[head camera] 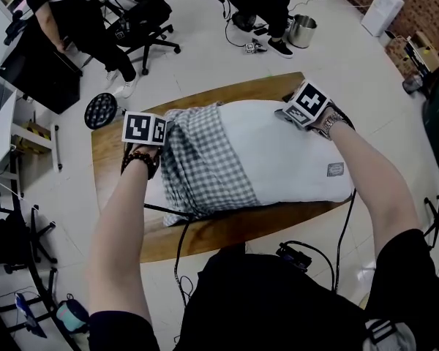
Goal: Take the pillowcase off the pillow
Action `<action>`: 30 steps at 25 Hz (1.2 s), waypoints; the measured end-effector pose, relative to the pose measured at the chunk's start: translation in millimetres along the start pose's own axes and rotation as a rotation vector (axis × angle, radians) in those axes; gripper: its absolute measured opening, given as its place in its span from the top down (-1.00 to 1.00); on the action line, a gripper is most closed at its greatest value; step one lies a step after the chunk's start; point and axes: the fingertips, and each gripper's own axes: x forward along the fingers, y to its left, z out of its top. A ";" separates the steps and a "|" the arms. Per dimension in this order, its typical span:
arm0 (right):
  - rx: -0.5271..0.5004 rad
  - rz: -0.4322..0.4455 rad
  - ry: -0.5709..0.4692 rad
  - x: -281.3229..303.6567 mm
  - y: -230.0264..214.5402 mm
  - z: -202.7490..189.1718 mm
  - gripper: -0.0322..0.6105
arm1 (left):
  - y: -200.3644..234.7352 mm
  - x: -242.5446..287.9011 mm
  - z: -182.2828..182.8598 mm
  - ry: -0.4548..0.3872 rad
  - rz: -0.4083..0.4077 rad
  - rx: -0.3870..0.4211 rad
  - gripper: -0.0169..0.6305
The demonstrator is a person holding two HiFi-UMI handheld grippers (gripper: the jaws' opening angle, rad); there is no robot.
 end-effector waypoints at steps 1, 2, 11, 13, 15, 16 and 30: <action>-0.011 -0.011 -0.009 -4.3 2.6 0.6 0.27 | -1.4 -3.2 -1.9 -0.012 0.006 -0.003 0.52; -0.022 -0.021 -0.018 -8.2 5.8 0.0 0.26 | -3.4 -6.3 -4.6 -0.024 0.013 -0.006 0.52; -0.056 -0.031 -0.092 -37.6 50.9 -33.2 0.26 | -42.9 -35.2 -41.0 -0.093 0.102 0.002 0.52; -0.076 -0.037 -0.109 -45.8 61.6 -38.1 0.26 | -52.1 -40.1 -48.2 -0.100 0.118 0.003 0.52; -0.087 -0.029 -0.119 -49.7 72.9 -43.6 0.26 | -58.7 -45.5 -53.2 -0.108 0.133 0.004 0.52; -0.092 -0.025 -0.124 -51.8 78.7 -45.9 0.26 | -62.3 -48.1 -55.5 -0.112 0.138 0.003 0.52; -0.175 0.014 -0.173 -69.6 164.4 -114.0 0.25 | -142.9 -62.1 -120.4 -0.137 0.167 0.019 0.52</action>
